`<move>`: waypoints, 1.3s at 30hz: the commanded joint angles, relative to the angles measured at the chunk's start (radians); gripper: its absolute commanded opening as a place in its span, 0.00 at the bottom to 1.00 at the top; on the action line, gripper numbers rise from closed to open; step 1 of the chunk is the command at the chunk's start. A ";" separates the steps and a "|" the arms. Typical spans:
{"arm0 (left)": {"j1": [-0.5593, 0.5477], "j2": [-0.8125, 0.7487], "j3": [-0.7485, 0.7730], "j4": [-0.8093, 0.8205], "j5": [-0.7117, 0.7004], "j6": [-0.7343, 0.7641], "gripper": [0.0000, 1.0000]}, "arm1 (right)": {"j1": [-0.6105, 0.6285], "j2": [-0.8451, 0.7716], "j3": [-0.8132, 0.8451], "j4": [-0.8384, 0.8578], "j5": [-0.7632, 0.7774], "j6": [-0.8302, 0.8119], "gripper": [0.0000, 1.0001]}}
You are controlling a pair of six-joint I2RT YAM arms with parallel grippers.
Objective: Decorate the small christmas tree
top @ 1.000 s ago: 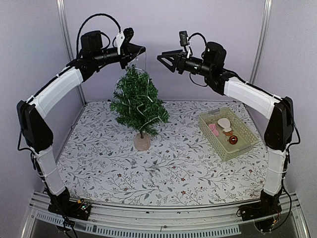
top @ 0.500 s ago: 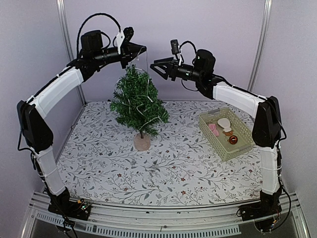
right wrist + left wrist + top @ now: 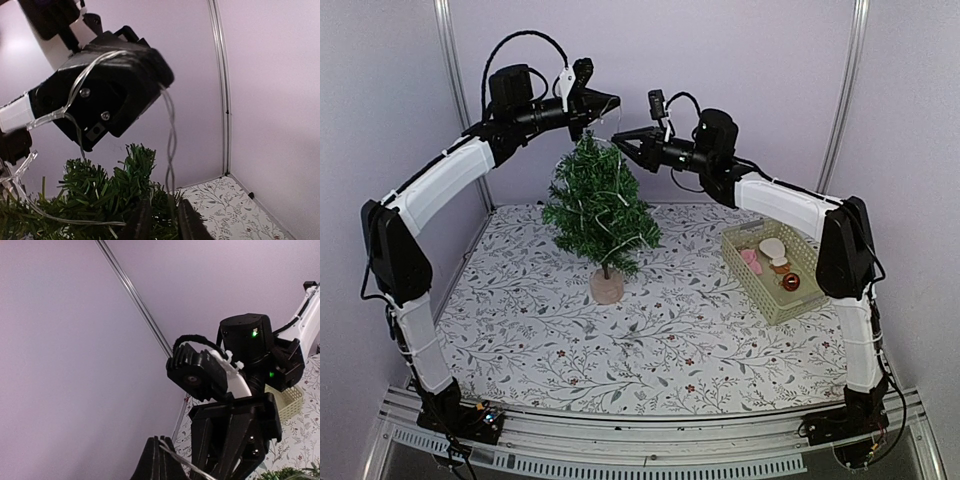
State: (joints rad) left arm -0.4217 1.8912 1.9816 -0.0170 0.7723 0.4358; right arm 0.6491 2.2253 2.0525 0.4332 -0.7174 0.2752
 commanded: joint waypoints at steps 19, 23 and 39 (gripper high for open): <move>0.035 -0.084 -0.076 0.052 -0.124 0.014 0.45 | -0.066 -0.026 0.041 -0.092 0.248 -0.124 0.00; 0.054 -0.124 -0.124 0.063 -0.157 0.027 0.52 | -0.069 -0.022 0.034 -0.106 0.240 -0.140 0.00; 0.119 -0.265 -0.324 0.152 -0.310 -0.072 0.61 | -0.068 -0.028 -0.118 -0.142 0.166 -0.214 0.00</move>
State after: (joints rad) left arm -0.3183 1.6688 1.7077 0.0921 0.5163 0.4194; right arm 0.5804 2.2356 1.9602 0.2935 -0.5148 0.0834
